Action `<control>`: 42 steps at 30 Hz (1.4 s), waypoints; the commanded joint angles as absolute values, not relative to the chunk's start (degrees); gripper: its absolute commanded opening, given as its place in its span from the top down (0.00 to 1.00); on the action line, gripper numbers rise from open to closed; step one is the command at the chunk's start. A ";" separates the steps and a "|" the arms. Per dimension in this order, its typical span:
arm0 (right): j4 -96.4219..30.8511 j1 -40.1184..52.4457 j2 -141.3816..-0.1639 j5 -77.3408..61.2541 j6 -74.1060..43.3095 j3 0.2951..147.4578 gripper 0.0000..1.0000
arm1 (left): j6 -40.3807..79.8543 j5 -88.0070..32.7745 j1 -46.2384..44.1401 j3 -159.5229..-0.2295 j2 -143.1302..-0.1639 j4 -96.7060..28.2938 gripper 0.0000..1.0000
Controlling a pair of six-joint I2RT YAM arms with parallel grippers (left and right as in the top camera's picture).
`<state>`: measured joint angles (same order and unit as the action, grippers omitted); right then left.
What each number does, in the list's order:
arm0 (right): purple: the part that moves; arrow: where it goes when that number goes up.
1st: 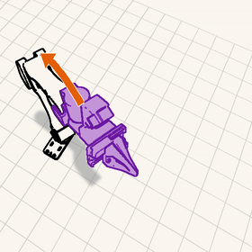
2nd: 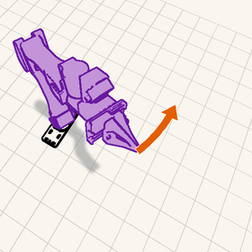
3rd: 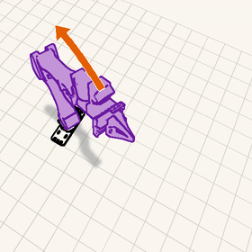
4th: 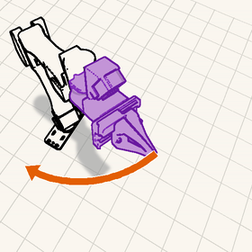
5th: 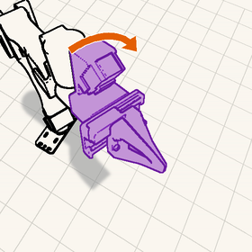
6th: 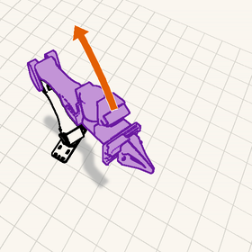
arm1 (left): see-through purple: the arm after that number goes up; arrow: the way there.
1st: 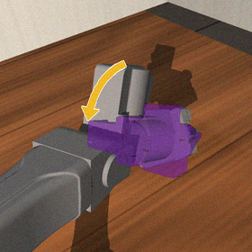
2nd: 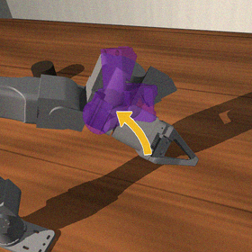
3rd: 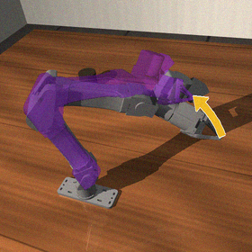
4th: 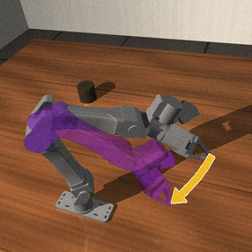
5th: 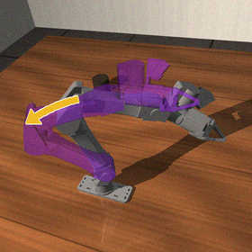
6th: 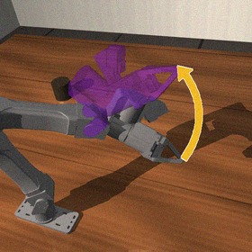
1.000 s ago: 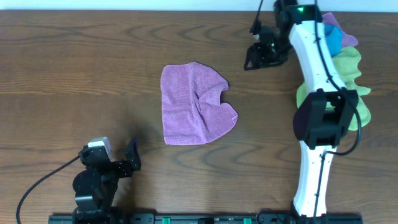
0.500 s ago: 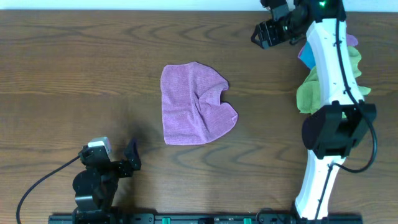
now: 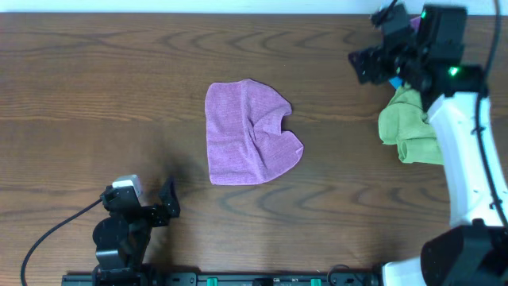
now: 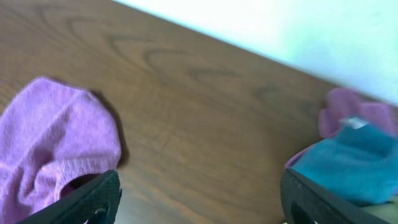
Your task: Fold the cloth
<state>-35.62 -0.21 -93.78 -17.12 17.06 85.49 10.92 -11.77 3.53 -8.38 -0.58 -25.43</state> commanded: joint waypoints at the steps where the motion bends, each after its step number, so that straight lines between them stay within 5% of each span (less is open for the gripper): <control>1: -32.18 3.03 -96.68 -16.91 15.18 77.08 0.18 | 11.16 -11.60 3.33 -7.33 -0.25 -25.63 0.05; 20: -29.80 16.23 -112.40 -15.31 12.01 73.97 0.18 | 11.16 -11.60 3.33 -7.33 -0.25 -25.63 0.05; 37: -17.80 16.58 -118.26 -10.33 9.67 73.97 0.11 | 11.16 -11.57 3.33 -7.33 -0.25 -25.63 0.05; 42: -15.73 16.58 -118.41 -5.67 9.67 73.97 0.16 | 11.16 -11.60 3.33 -7.33 -0.25 -25.63 0.05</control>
<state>-16.32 16.38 -118.26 -8.88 10.35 73.76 10.92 -11.77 3.53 -8.38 -0.58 -25.43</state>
